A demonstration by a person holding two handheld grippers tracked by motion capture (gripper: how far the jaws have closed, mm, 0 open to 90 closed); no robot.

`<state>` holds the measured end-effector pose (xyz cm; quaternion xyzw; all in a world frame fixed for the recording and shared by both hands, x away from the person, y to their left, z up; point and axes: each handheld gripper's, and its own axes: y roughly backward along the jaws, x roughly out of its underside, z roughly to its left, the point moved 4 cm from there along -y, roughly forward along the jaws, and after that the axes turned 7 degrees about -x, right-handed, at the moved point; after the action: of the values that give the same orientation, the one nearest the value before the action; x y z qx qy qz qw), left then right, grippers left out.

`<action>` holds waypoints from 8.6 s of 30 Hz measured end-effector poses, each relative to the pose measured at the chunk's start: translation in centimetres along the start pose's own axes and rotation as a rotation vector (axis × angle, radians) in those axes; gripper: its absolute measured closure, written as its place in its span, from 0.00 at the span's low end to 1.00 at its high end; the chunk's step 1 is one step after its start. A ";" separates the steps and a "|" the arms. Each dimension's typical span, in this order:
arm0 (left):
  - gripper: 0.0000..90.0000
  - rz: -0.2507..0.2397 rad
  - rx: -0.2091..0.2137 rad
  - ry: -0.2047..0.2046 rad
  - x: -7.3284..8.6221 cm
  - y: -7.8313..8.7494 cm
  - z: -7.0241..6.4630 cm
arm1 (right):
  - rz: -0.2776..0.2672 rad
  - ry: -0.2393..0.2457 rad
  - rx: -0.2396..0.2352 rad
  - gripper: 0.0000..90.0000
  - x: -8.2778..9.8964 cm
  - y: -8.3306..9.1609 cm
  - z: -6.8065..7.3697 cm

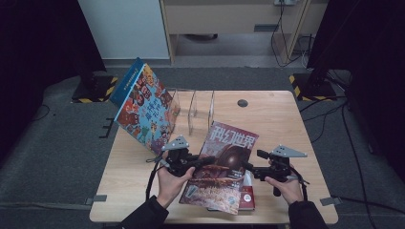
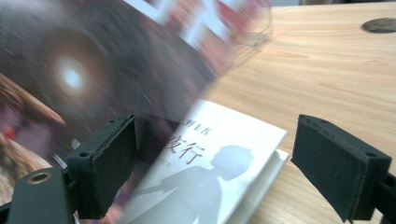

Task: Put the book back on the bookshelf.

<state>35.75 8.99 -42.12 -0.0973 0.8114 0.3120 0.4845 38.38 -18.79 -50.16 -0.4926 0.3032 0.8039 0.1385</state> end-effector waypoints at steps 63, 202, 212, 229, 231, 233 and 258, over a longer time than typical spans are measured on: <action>0.93 -0.371 -0.399 0.021 -9.6 12.4 9.0 | 0.126 0.040 0.261 0.17 2.1 0.8 -4.0; 0.86 -0.182 -0.597 0.092 -6.4 5.5 17.1 | 0.195 0.053 0.415 0.15 3.1 1.7 -6.9; 0.80 -0.174 -0.621 0.098 -7.7 5.3 17.9 | 0.195 0.053 0.411 0.15 3.1 1.7 -6.8; 0.93 -0.219 -0.561 0.091 -8.8 5.2 16.9 | 0.194 0.049 0.413 0.15 3.1 1.8 -7.0; 0.93 -0.233 -0.564 0.085 -9.1 5.2 16.8 | 0.192 0.045 0.414 0.15 3.1 1.8 -7.0; 0.93 -0.260 -0.557 0.091 -9.4 5.2 16.8 | 0.193 0.045 0.415 0.15 3.1 1.8 -7.0; 0.93 -0.441 -0.594 0.117 -10.1 1.5 19.6 | 0.192 0.048 0.419 0.15 3.1 2.2 -7.5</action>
<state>54.40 20.52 -39.53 -0.4238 0.6716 0.4156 0.4435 41.05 -25.42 -54.60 -0.4410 0.5123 0.7208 0.1533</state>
